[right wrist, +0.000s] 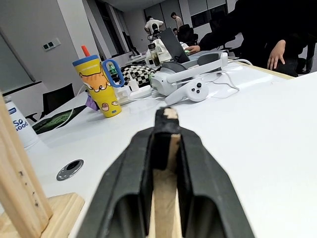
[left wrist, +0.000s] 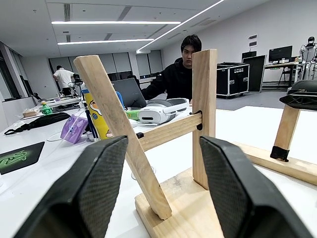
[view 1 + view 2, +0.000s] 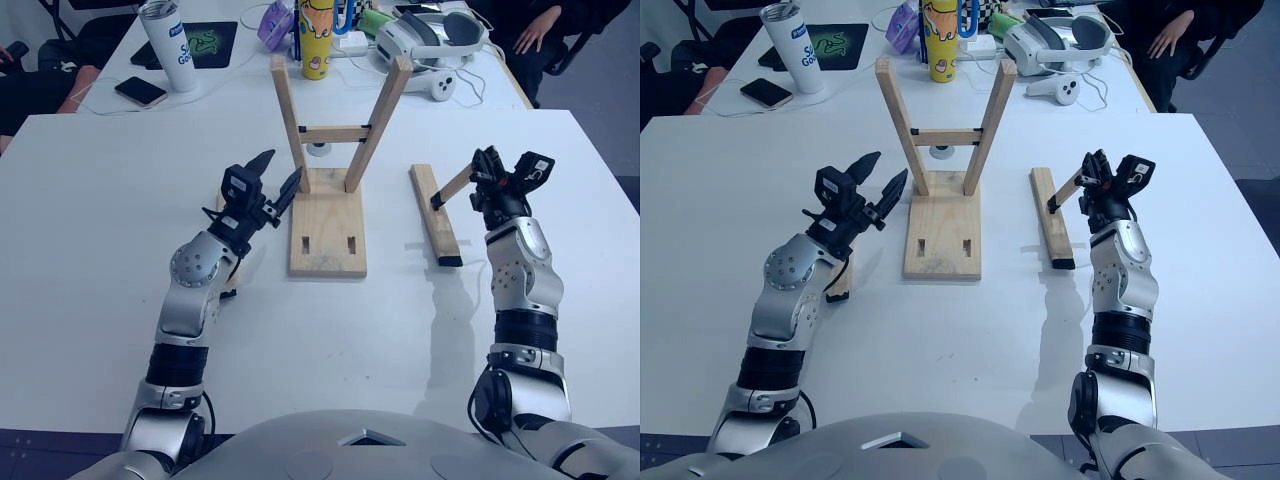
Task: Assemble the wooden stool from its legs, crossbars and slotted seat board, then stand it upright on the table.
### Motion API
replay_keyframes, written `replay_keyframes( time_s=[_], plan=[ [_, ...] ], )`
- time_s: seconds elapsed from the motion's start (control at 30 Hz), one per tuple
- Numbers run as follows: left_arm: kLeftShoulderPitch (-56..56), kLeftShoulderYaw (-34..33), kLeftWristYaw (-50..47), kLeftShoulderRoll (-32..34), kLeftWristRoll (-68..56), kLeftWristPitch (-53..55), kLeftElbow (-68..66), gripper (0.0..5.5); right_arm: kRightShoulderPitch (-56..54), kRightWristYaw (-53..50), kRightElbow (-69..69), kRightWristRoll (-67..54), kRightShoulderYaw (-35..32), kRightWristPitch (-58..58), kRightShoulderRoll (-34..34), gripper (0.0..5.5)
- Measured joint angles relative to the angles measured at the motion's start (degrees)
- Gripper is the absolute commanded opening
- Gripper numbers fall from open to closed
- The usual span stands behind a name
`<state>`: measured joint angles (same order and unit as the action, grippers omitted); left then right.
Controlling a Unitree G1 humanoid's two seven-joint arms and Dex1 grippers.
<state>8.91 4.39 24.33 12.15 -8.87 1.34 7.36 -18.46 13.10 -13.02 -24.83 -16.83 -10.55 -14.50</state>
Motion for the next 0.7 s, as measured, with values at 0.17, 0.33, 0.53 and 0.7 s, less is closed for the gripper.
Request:
replay_keyframes(
  time_s=[0.17, 0.33, 0.53, 0.7],
  plan=[
    [0.0, -0.09, -0.01, 0.02, 0.0, -0.08, -0.01, 2.65, 2.3, -0.78, 2.45, 8.34, 5.6, 1.75, -1.53, 0.44],
    [-0.01, -0.11, -0.12, 0.0, 0.01, -0.12, 0.0, 2.65, 2.49, -3.44, 3.52, 12.03, 7.92, 1.6, -0.87, 0.44],
    [-0.01, -0.2, -0.27, 0.01, 0.01, -0.12, 0.0, 2.65, 3.34, -3.71, 1.96, 11.34, 6.24, 4.59, 0.79, 0.44],
    [-0.01, -0.44, -0.41, 0.04, 0.02, -0.12, -0.01, 2.65, 5.67, -2.88, 1.13, 10.82, 5.7, 10.18, 1.99, 0.44]
  ],
)
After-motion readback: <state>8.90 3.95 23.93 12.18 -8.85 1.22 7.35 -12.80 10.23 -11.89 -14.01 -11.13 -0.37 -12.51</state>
